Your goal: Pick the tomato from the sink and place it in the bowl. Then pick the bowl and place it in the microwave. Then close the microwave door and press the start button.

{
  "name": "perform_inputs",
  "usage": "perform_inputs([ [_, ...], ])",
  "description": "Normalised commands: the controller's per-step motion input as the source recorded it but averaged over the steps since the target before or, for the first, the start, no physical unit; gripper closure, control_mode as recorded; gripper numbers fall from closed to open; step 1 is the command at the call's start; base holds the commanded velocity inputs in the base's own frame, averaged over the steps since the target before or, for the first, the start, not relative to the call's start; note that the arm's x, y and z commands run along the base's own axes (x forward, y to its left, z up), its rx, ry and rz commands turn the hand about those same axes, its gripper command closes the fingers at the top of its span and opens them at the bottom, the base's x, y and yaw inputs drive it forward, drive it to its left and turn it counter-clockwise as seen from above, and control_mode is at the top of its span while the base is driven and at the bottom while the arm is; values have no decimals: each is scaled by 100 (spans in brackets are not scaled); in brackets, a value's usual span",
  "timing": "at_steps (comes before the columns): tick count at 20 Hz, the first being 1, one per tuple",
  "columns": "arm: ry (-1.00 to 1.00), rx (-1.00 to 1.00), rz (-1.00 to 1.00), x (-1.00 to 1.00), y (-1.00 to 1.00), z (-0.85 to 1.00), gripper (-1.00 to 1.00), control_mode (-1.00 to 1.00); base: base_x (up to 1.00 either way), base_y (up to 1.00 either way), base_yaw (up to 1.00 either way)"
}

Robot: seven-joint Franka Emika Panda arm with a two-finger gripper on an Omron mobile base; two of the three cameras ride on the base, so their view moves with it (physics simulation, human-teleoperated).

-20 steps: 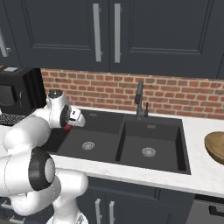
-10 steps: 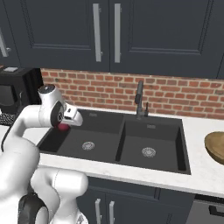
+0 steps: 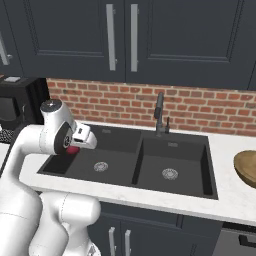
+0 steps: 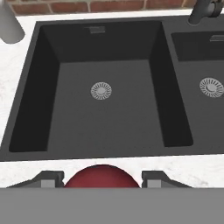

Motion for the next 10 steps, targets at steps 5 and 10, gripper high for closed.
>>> perform_inputs([
  [5,-1,0,0,-26,0,35,100,-100,0,0,0],
  [10,-1,0,0,-23,-2,36,100,-100,0,0,0],
])
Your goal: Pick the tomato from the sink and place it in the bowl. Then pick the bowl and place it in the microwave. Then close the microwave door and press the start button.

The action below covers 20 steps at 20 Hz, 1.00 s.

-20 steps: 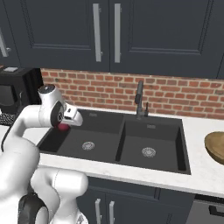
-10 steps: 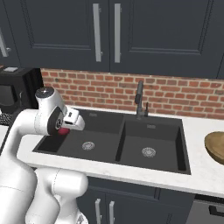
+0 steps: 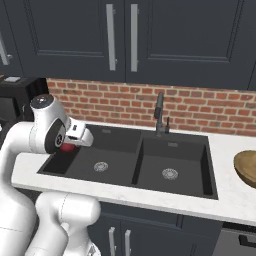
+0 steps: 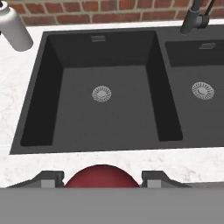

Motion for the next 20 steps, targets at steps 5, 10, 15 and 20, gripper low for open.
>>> perform_inputs([
  [5,0,0,0,0,0,0,100,100,-38,-56,0],
  [10,0,0,0,0,0,0,100,100,-39,-100,0],
  [15,0,0,0,0,0,0,100,100,-34,-100,0],
  [20,0,0,0,0,0,0,100,100,-3,-100,0],
])
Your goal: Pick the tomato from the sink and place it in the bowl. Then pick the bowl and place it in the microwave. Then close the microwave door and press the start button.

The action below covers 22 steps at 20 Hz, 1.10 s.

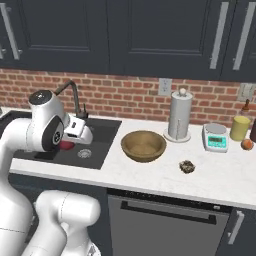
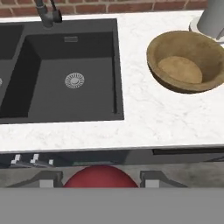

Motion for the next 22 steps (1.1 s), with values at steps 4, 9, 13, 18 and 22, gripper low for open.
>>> perform_inputs([
  [4,0,0,0,0,0,0,100,100,35,-83,0],
  [9,0,0,0,0,0,0,100,100,62,-24,0],
  [13,0,0,0,0,0,0,100,100,64,-18,0],
  [18,0,0,0,0,0,0,100,100,13,-26,-1],
  [22,0,0,-6,18,-52,-7,100,-100,0,0,0],
])
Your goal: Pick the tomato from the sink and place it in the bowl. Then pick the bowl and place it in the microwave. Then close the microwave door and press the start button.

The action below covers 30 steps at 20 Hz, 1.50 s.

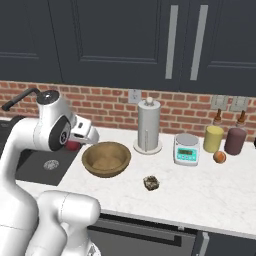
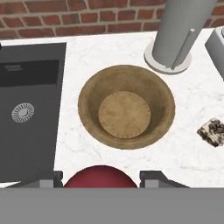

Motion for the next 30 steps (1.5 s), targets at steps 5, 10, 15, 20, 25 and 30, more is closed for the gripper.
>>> perform_inputs([
  [5,0,0,-1,59,-50,-28,100,-100,0,0,0],
  [10,0,1,0,70,-16,-39,100,-100,0,0,0],
  [15,7,0,0,61,0,-46,100,-100,0,0,0],
  [20,9,0,0,49,0,-51,100,-100,0,0,0],
  [25,4,0,0,40,-1,-38,100,-100,0,0,0],
  [30,3,0,0,37,-2,-41,100,-100,0,0,0],
])
